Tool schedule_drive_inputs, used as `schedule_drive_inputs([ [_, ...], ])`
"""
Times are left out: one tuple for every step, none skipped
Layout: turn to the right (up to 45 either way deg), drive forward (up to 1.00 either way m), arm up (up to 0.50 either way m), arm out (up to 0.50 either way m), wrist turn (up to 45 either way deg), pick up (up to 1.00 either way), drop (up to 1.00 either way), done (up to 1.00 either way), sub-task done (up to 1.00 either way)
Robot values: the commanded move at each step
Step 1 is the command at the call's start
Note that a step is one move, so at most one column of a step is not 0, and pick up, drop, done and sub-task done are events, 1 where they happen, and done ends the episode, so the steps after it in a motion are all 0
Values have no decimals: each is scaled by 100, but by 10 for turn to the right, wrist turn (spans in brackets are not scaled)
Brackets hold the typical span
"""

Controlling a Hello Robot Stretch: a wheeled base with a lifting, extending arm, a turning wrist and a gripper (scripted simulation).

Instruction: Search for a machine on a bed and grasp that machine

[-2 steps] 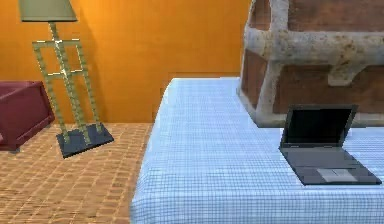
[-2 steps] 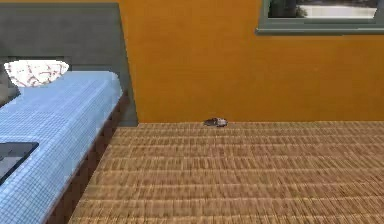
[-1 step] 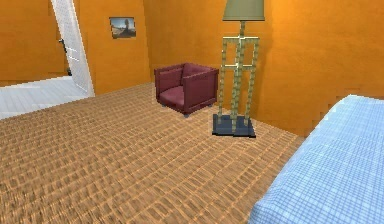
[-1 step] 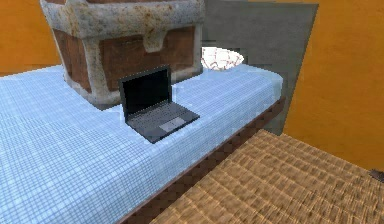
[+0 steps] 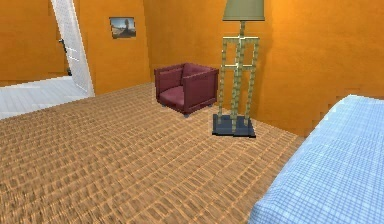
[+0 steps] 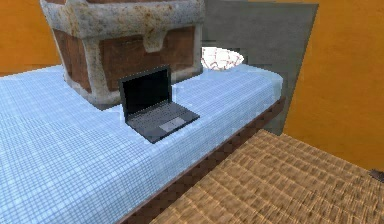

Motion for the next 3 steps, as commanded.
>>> schedule_drive_inputs([
  [0,0,36,0,0,0,0,0,0],
  [0,0,0,50,0,0,0,0,0],
  [0,0,0,0,450,0,0,0,0],
])
